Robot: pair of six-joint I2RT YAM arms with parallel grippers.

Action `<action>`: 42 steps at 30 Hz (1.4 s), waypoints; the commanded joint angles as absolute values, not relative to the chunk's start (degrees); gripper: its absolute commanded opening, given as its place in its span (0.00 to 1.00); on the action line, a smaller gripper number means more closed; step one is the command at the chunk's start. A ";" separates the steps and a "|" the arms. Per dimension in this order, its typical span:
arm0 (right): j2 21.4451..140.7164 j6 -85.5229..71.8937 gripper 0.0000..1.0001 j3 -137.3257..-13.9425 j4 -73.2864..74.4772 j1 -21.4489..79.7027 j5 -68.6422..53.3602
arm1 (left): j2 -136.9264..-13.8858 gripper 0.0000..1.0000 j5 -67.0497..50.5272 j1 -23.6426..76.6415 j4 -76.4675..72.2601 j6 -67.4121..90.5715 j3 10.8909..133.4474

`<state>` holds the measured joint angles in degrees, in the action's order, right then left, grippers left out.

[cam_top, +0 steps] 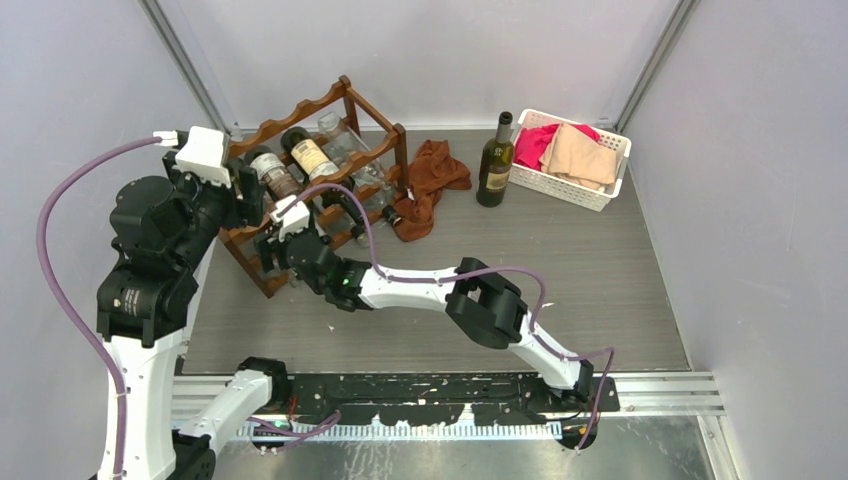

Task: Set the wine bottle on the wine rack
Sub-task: Place the wine bottle in the wine rack.

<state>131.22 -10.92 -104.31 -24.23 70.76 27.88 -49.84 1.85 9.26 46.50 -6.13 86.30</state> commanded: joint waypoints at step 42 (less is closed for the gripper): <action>133.77 -13.45 0.28 -113.02 -39.07 70.97 26.11 | -47.24 0.69 0.40 9.32 43.95 -6.22 87.28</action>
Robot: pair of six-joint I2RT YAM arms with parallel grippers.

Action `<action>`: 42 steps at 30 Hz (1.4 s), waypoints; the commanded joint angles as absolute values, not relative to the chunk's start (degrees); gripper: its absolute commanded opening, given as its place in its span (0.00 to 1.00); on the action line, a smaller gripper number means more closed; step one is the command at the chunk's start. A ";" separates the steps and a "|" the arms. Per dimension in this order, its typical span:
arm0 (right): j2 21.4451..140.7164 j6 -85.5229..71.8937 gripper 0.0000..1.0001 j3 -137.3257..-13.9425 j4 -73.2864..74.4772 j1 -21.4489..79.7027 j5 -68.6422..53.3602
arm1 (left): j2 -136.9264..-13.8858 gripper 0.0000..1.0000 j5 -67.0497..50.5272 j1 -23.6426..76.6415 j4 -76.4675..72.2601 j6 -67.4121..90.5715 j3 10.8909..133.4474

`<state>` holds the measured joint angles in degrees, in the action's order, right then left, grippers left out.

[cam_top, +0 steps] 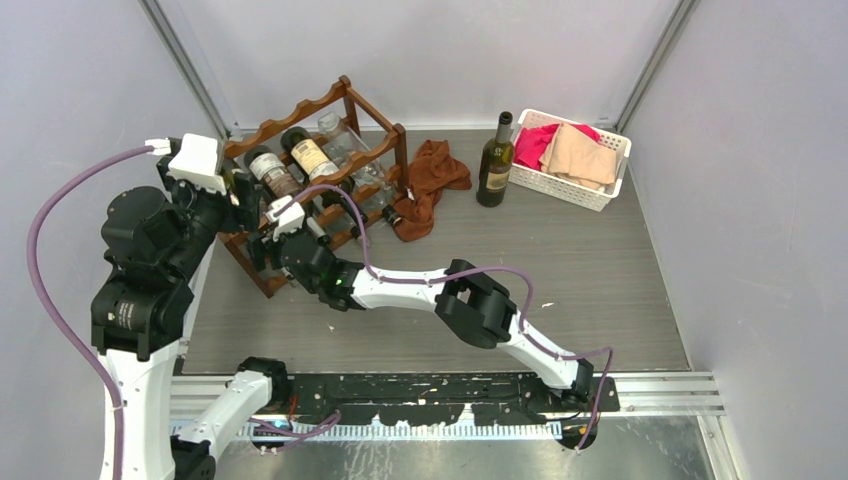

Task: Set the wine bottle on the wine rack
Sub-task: Place the wine bottle in the wine rack.

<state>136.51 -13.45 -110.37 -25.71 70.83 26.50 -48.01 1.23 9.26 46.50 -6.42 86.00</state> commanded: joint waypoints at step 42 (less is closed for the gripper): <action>136.12 -18.11 0.69 -115.71 -37.42 69.14 25.04 | -47.64 0.69 0.26 9.32 42.96 -6.34 88.42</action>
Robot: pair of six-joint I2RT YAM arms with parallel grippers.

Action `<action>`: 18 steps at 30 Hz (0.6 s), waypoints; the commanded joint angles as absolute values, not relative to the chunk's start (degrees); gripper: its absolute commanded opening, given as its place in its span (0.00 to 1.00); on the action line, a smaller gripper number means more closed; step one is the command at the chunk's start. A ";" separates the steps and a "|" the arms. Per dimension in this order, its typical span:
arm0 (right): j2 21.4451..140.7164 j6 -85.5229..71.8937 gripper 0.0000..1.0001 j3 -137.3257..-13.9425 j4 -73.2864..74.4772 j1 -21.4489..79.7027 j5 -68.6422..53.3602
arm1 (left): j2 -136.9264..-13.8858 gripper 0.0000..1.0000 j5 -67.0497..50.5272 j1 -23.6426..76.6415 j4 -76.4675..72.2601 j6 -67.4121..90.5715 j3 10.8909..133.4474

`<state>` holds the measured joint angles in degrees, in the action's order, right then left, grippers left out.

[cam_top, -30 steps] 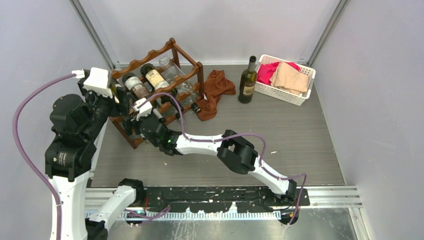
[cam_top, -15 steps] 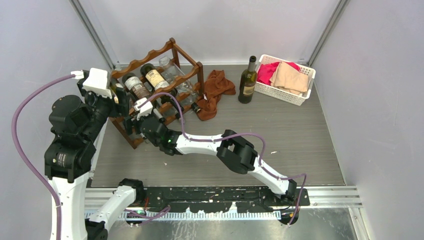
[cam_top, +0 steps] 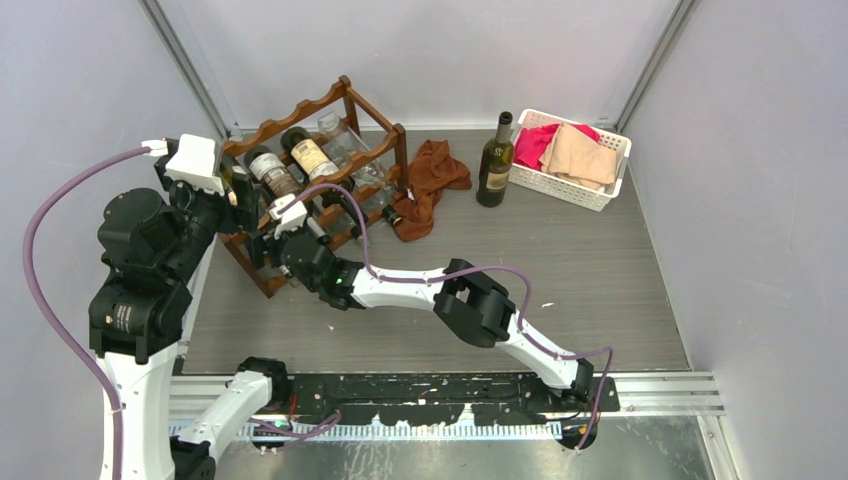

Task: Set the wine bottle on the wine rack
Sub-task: Place the wine bottle in the wine rack.

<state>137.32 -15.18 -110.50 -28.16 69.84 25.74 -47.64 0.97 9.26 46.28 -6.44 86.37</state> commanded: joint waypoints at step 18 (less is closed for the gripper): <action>137.67 -17.36 0.81 -117.21 -32.76 69.32 26.75 | -47.99 0.69 -1.46 9.33 42.41 -6.36 88.15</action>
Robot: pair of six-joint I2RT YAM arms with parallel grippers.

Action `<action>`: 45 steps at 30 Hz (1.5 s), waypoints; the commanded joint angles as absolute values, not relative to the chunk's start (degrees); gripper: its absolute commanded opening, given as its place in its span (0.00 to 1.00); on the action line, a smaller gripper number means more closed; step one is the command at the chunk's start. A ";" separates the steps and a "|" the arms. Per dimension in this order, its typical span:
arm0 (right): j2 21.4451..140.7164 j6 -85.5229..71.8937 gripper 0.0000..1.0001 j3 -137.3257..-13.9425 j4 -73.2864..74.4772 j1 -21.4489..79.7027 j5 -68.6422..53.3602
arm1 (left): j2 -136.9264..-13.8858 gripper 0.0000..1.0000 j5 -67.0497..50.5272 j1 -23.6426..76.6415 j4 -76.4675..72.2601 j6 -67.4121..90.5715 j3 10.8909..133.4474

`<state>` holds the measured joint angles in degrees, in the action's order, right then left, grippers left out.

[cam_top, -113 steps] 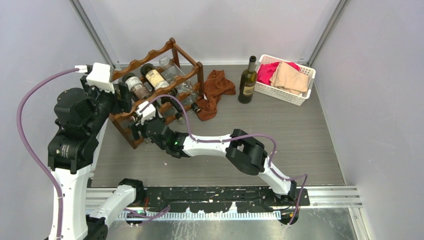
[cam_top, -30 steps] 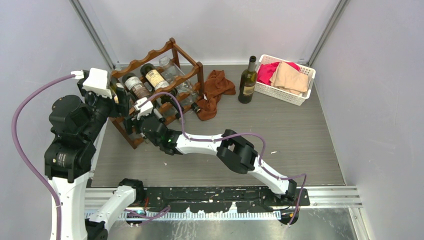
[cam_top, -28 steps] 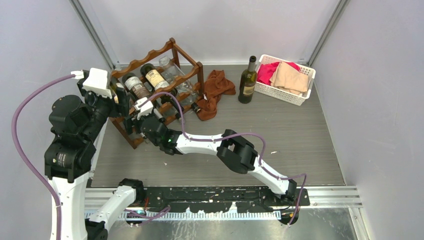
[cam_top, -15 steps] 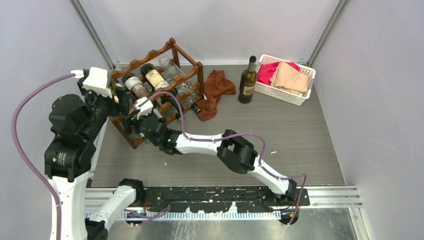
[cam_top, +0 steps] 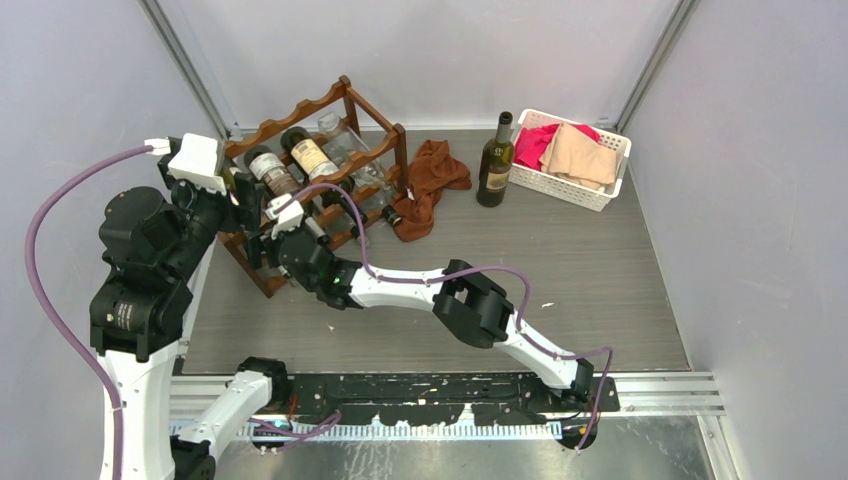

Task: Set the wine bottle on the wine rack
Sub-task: Place the wine bottle in the wine rack.

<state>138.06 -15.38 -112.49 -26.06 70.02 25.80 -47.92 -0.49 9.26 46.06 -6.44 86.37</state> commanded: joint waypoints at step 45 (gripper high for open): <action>125.12 -11.07 0.85 -97.28 -46.41 70.66 17.20 | -46.17 0.68 -1.82 9.32 38.71 -5.13 86.66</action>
